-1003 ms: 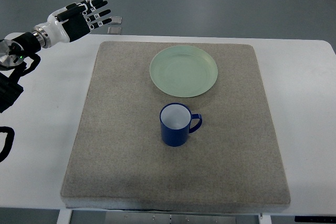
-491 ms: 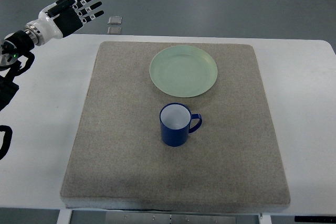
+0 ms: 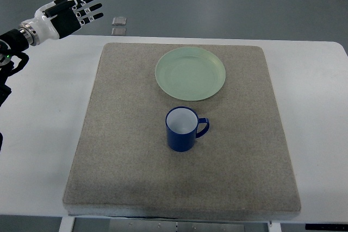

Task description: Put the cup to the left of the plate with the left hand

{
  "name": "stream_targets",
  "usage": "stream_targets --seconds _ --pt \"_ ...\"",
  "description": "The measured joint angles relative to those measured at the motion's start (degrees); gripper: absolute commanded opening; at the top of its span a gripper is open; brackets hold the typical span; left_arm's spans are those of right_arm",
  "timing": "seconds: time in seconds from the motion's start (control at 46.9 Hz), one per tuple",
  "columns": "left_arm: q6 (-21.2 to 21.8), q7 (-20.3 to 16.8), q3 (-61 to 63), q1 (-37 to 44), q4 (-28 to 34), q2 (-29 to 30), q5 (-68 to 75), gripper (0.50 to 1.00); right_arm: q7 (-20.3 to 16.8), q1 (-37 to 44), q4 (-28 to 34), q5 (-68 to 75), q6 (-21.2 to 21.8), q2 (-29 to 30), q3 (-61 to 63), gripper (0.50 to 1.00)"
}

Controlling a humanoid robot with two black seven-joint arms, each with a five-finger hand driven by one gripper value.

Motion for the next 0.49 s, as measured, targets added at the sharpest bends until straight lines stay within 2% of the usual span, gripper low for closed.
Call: stream_targets --seconds 0.085,0.341,0.491 --pt "-0.5 -0.5 3.7 1.6 -5.1 0.4 0.0 0.999 0.0 0.0 0.0 0.0 0.0 0.0 0.0 0.932" --pt "-0.7 -6.2 6.0 10.7 -25.3 5.0 7.5 0.996 0.0 0.0 0.0 0.0 0.0 0.0 0.0 0.932" --pt "-0.8 -10.8 8.2 15.9 -31.6 7.9 13.9 0.994 0.0 0.0 0.0 0.0 0.0 0.0 0.0 0.932"
